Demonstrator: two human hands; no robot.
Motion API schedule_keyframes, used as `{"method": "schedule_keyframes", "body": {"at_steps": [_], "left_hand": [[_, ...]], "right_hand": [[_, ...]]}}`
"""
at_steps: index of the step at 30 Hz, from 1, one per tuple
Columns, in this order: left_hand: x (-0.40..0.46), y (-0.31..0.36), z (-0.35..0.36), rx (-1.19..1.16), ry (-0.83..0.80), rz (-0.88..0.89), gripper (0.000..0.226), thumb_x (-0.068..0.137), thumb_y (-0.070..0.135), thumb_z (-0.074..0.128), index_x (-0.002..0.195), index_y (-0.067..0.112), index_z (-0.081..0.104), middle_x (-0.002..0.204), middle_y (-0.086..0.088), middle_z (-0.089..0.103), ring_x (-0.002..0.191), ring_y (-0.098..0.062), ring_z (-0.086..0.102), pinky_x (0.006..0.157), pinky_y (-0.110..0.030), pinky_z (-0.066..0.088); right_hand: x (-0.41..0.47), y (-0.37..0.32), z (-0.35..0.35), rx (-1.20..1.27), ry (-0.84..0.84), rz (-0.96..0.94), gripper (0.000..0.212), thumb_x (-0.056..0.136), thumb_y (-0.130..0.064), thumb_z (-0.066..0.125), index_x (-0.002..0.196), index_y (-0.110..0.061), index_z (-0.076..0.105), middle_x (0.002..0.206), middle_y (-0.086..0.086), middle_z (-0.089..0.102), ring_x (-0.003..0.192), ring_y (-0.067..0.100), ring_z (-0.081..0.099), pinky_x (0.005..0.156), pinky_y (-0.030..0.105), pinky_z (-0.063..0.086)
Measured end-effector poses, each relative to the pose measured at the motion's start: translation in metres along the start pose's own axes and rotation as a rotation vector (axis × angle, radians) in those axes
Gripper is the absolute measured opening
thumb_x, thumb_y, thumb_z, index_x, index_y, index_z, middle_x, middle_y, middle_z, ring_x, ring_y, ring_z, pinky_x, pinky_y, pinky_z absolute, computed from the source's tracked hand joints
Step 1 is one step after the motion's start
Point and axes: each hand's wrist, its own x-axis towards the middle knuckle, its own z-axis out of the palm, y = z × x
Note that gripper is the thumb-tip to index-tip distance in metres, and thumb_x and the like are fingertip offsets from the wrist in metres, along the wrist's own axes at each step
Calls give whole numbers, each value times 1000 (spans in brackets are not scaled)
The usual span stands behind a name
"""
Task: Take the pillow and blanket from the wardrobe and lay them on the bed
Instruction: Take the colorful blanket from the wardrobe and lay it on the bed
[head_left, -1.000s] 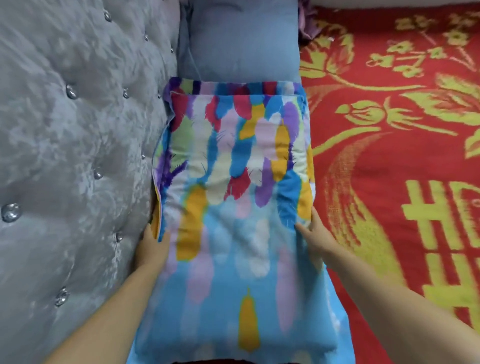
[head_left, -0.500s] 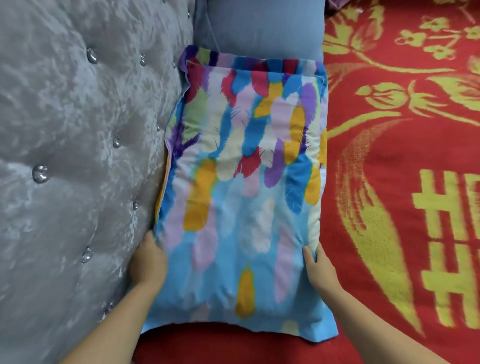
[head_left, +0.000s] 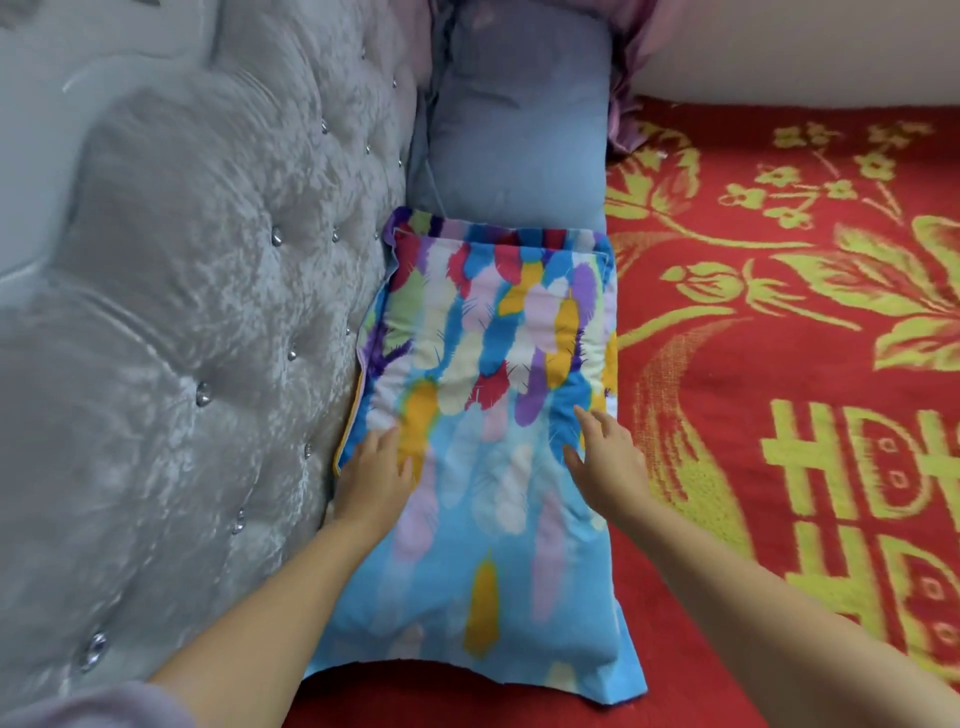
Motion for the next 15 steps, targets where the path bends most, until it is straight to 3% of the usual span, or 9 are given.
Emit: {"method": "schedule_keyframes", "body": {"at_steps": [3,5,10,15], "left_hand": [[6,45,-40,-91,155,215,30,93,15,53,121,3,58,119,-17,60,114,-33,55,97,-43,43],[6,69,-63,-101,204,288,34,93,18,53,124,5,58,123,-15,60,117,-32,54,100,-42,42],[-6,115,-110,-75,301,372,38,96,26,49,128,8,55,127,-13,58,118,-31,52,99,-41,42],[-27,164,-138,-50,382,416,37,96,28,49,127,8,56,123,-14,59,114,-33,54,95,-43,44]], "right_hand": [[5,-30,-42,-101,110,-185,57,94,-36,48,147,-26,27,154,4,27,139,26,27,109,44,29],[5,-46,-68,-149,175,-274,55,95,-38,46,146,-27,29,154,4,28,141,26,26,111,46,25],[-9,-62,-128,-240,268,-397,55,95,-39,45,146,-28,28,154,3,27,142,24,23,113,50,19],[-29,-37,-186,-291,323,-413,56,96,-43,42,147,-31,23,156,3,23,143,23,19,115,50,17]]}}
